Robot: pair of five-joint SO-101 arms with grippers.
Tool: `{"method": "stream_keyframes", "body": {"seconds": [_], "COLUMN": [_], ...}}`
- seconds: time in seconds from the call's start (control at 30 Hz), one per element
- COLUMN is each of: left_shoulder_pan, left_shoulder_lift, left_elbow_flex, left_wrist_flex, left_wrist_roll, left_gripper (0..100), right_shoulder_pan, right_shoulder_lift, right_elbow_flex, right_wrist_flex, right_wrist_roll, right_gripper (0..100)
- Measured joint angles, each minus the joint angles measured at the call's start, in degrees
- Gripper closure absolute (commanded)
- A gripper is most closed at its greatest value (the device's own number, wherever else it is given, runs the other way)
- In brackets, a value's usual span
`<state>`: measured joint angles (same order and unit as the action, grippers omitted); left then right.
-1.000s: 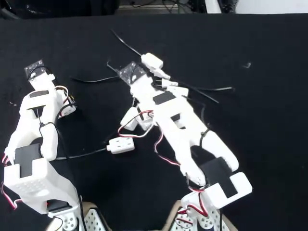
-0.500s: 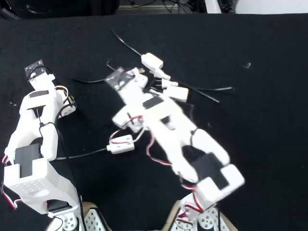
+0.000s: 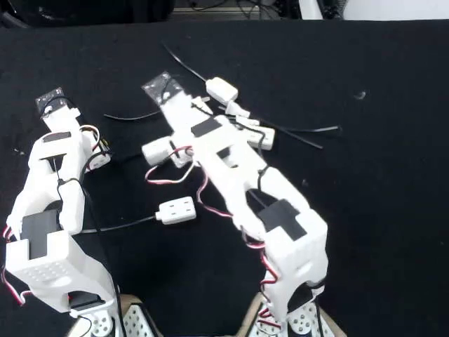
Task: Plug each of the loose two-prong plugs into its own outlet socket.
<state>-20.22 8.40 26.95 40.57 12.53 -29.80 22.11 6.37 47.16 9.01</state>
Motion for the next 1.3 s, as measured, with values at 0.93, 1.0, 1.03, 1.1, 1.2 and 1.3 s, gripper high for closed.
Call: {"method": "stream_keyframes", "body": {"seconds": [0.93, 1.0, 1.03, 1.1, 1.2, 1.3], "left_shoulder_pan": [0.0, 0.0, 0.0, 0.0, 0.0, 0.0], "left_shoulder_lift": [0.0, 0.0, 0.0, 0.0, 0.0, 0.0], "left_elbow_flex": [0.0, 0.0, 0.0, 0.0, 0.0, 0.0], "left_wrist_flex": [0.0, 0.0, 0.0, 0.0, 0.0, 0.0], "left_wrist_roll": [0.0, 0.0, 0.0, 0.0, 0.0, 0.0], "left_gripper": [83, 83, 83, 83, 83, 83], "right_shoulder_pan": [12.0, 12.1, 12.1, 12.1, 12.0, 12.0], "right_shoulder_lift": [-1.9, -3.3, -4.0, -6.2, -9.4, -9.7], "right_elbow_flex": [6.7, 6.7, 6.7, 6.8, 6.8, 8.0], "right_wrist_flex": [5.8, 7.1, 8.4, 11.0, 12.2, 12.0], "right_wrist_roll": [17.5, 17.3, 17.3, 17.3, 16.8, 16.3], "right_gripper": [91.6, 88.4, 86.6, 83.7, 81.9, 81.8]}}
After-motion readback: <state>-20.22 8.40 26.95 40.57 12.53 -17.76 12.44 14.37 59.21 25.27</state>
